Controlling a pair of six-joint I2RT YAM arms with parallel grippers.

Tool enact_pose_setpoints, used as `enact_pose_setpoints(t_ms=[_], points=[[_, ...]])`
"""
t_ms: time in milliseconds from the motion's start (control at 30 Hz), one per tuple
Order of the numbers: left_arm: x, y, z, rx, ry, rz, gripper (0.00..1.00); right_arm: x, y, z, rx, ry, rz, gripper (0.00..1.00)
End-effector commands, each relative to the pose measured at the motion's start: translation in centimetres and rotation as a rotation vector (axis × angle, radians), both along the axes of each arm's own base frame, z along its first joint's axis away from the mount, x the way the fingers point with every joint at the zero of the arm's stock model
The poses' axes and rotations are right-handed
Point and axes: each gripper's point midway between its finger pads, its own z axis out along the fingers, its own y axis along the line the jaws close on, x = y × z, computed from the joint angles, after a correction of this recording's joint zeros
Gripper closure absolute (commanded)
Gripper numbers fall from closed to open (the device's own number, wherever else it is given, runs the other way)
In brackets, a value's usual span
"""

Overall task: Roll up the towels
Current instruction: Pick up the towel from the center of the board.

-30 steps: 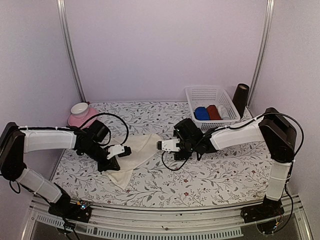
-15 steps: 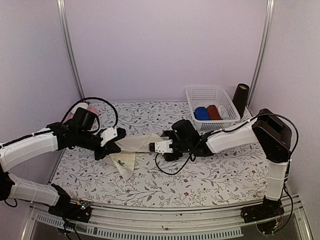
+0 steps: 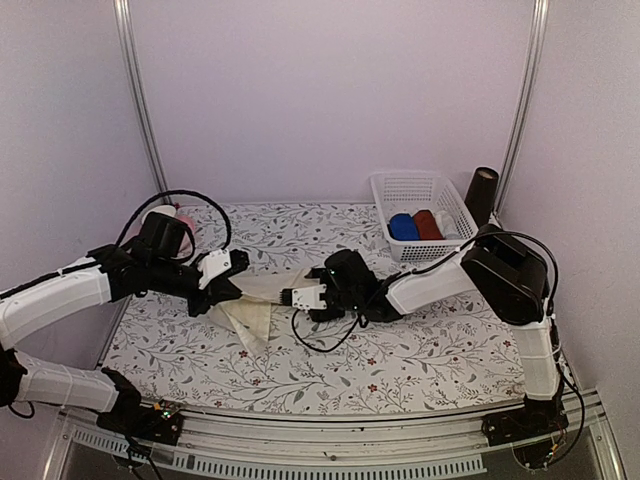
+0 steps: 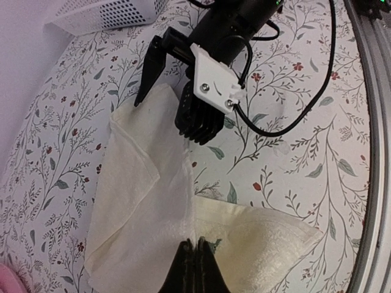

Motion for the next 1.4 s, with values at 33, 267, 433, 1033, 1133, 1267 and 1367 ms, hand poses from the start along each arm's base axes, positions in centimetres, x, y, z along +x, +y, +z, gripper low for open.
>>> enact_pose_setpoints(t_ms=[33, 267, 433, 1033, 1133, 1267, 1367], points=[[0.2, 0.0, 1.7, -0.045, -0.050, -0.010, 1.00, 1.3, -0.4, -1.3, -0.002, -0.013, -0.047, 0.30], [0.2, 0.3, 2.3, -0.066, -0.061, -0.010, 1.00, 2.9, -2.9, -1.4, -0.007, -0.018, -0.107, 0.41], [0.3, 0.5, 2.3, -0.069, -0.056, -0.002, 1.00, 3.3, -3.9, -1.8, -0.018, -0.035, -0.120, 0.50], [0.5, 0.6, 2.0, -0.066, -0.048, 0.003, 1.00, 2.6, -6.6, -3.1, -0.041, -0.020, -0.127, 0.88], [0.5, 0.6, 2.1, -0.069, -0.045, 0.001, 1.00, 2.2, -6.3, -2.9, -0.031, -0.012, -0.108, 0.97], [0.7, 0.6, 1.9, -0.063, -0.047, 0.004, 1.00, 2.3, -6.1, -1.7, -0.007, -0.019, -0.113, 0.98], [1.2, 0.9, 1.9, -0.042, -0.078, 0.016, 1.00, 3.1, -6.5, 0.8, 0.007, -0.017, -0.172, 0.98]])
